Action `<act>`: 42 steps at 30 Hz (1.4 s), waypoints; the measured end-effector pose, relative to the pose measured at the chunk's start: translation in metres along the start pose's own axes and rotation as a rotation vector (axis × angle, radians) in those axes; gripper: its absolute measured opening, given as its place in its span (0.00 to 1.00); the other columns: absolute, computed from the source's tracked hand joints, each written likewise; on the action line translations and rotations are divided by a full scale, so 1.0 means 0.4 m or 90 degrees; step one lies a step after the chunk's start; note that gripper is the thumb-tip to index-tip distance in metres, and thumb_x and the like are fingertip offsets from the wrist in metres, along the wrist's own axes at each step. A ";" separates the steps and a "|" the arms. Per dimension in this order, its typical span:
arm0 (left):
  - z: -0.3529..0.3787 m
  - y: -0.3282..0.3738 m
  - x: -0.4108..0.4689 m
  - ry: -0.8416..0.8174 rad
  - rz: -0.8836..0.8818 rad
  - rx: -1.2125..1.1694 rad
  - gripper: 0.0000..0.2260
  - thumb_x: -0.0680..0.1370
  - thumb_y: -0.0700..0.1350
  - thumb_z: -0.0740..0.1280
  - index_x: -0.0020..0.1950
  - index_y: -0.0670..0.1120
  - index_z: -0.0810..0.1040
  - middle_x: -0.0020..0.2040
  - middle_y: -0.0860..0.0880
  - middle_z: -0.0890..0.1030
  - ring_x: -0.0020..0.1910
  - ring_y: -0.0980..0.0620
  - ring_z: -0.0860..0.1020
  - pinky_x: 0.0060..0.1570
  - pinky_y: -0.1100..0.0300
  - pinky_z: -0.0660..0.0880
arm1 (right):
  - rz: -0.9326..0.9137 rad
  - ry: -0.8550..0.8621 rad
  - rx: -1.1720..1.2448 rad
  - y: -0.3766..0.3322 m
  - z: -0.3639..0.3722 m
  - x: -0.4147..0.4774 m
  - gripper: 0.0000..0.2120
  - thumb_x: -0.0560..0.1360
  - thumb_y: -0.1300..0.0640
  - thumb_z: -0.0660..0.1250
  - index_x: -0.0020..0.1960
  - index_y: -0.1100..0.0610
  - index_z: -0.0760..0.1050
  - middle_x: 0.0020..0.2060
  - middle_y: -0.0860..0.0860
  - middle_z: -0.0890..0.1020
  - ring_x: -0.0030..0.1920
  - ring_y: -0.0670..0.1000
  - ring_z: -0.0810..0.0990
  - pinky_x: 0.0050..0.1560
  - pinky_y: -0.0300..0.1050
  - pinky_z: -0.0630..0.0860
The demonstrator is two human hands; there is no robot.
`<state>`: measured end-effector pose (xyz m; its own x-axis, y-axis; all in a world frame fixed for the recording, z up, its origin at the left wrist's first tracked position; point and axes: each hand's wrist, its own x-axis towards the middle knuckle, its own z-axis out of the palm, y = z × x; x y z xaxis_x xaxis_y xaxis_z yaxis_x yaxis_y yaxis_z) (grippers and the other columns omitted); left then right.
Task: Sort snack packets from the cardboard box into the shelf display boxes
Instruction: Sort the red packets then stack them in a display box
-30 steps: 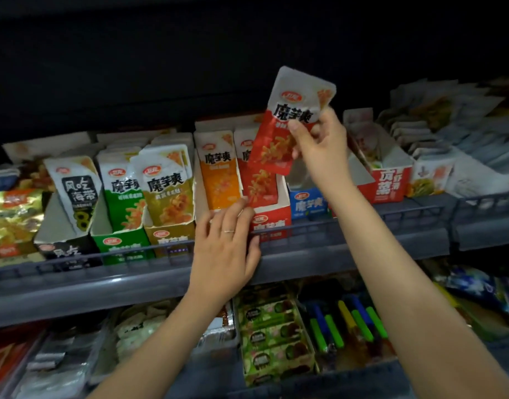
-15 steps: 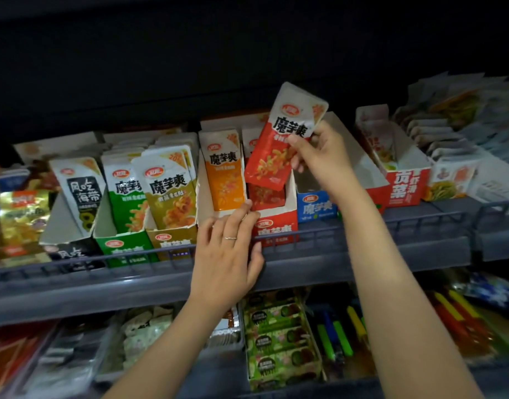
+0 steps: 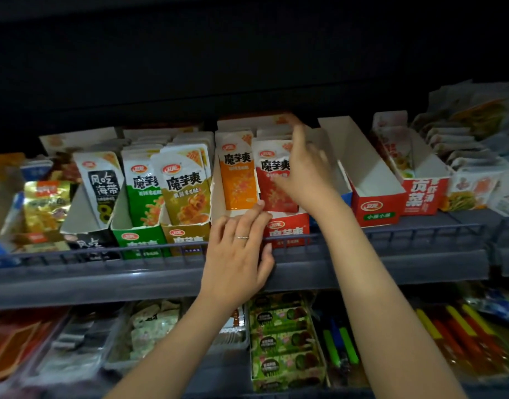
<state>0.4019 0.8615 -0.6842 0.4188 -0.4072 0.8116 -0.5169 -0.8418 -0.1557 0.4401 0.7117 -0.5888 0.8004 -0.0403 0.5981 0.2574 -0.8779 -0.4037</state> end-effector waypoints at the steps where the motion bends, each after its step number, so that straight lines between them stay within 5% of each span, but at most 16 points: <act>1: 0.000 -0.001 0.000 0.001 0.001 -0.003 0.18 0.76 0.49 0.59 0.63 0.43 0.71 0.65 0.44 0.75 0.55 0.48 0.71 0.60 0.51 0.63 | -0.015 0.031 -0.042 -0.002 0.008 0.003 0.39 0.74 0.60 0.69 0.76 0.54 0.50 0.67 0.56 0.71 0.67 0.56 0.68 0.67 0.49 0.64; 5: 0.000 -0.002 0.000 0.002 0.005 -0.007 0.18 0.76 0.49 0.59 0.63 0.43 0.71 0.66 0.44 0.75 0.55 0.47 0.71 0.60 0.51 0.63 | -0.037 0.094 -0.160 0.000 0.026 0.013 0.31 0.74 0.61 0.67 0.73 0.52 0.59 0.66 0.55 0.71 0.68 0.56 0.67 0.66 0.49 0.62; 17: 0.002 -0.004 -0.003 0.012 0.010 -0.014 0.19 0.76 0.49 0.59 0.64 0.43 0.70 0.66 0.44 0.75 0.53 0.48 0.71 0.60 0.51 0.63 | 0.021 0.083 -0.183 0.000 0.025 0.011 0.35 0.71 0.62 0.69 0.73 0.52 0.56 0.70 0.59 0.59 0.71 0.59 0.60 0.69 0.51 0.61; 24: 0.003 -0.006 -0.003 0.010 0.010 -0.020 0.19 0.76 0.49 0.59 0.64 0.42 0.71 0.66 0.44 0.75 0.53 0.48 0.71 0.60 0.51 0.64 | 0.039 0.069 -0.151 0.003 0.028 0.019 0.34 0.73 0.54 0.70 0.73 0.52 0.57 0.69 0.56 0.66 0.69 0.57 0.65 0.67 0.50 0.63; 31: 0.000 -0.005 -0.002 -0.004 0.006 -0.021 0.19 0.76 0.49 0.59 0.64 0.42 0.74 0.66 0.44 0.74 0.53 0.48 0.71 0.60 0.51 0.64 | 0.090 0.093 -0.126 -0.004 0.025 0.022 0.27 0.74 0.60 0.68 0.70 0.58 0.61 0.63 0.56 0.75 0.66 0.56 0.71 0.68 0.51 0.63; 38: -0.001 -0.005 -0.003 -0.013 0.005 -0.020 0.19 0.76 0.49 0.59 0.64 0.42 0.74 0.66 0.44 0.75 0.53 0.48 0.71 0.60 0.52 0.64 | 0.017 0.155 -0.161 -0.005 0.036 0.020 0.24 0.74 0.61 0.69 0.67 0.59 0.64 0.60 0.57 0.76 0.63 0.57 0.73 0.64 0.50 0.65; 42: -0.002 -0.005 -0.003 -0.016 0.004 -0.018 0.19 0.76 0.49 0.59 0.64 0.42 0.74 0.66 0.44 0.75 0.53 0.48 0.71 0.59 0.51 0.64 | 0.081 0.195 -0.166 -0.001 0.041 0.020 0.27 0.73 0.60 0.69 0.68 0.60 0.62 0.65 0.58 0.71 0.66 0.57 0.69 0.64 0.49 0.65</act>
<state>0.4018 0.8638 -0.6843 0.4343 -0.4217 0.7960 -0.5406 -0.8288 -0.1442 0.4554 0.7196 -0.5952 0.6087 -0.2611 0.7492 -0.0095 -0.9466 -0.3222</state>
